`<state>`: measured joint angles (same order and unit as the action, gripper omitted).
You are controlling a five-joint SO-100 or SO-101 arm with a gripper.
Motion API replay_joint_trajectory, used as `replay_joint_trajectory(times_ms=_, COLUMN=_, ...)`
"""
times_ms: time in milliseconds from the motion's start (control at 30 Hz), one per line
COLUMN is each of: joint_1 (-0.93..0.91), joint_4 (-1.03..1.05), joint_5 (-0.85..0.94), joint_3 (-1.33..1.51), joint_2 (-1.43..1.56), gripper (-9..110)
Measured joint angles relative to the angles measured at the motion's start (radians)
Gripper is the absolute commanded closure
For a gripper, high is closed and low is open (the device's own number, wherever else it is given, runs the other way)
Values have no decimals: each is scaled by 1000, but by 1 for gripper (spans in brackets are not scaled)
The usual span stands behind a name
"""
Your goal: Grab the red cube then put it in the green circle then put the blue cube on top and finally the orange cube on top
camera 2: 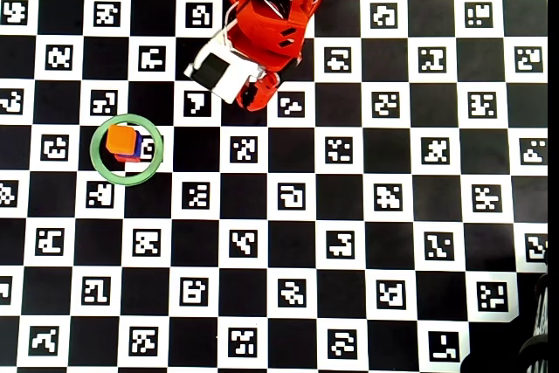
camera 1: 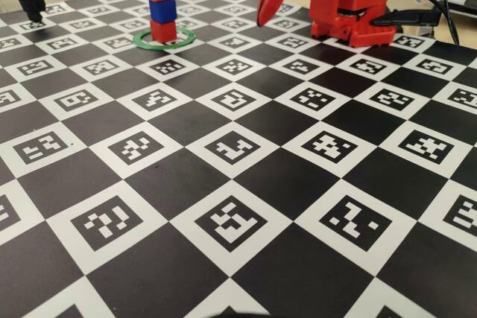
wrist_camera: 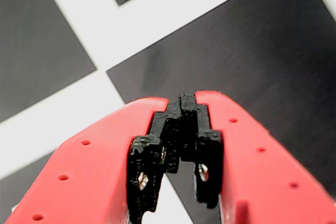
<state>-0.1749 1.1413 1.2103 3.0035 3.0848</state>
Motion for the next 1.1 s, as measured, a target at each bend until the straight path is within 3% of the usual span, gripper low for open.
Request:
replay_joint_trajectory(times_ms=367, joint_1=149, joint_4=121, joint_5=72, joint_3=123, joint_2=189, gripper=107)
replay_joint_trajectory(times_ms=1100, joint_1=124, joint_4=150, joint_5=117, joint_3=123, joint_2=227, gripper=107)
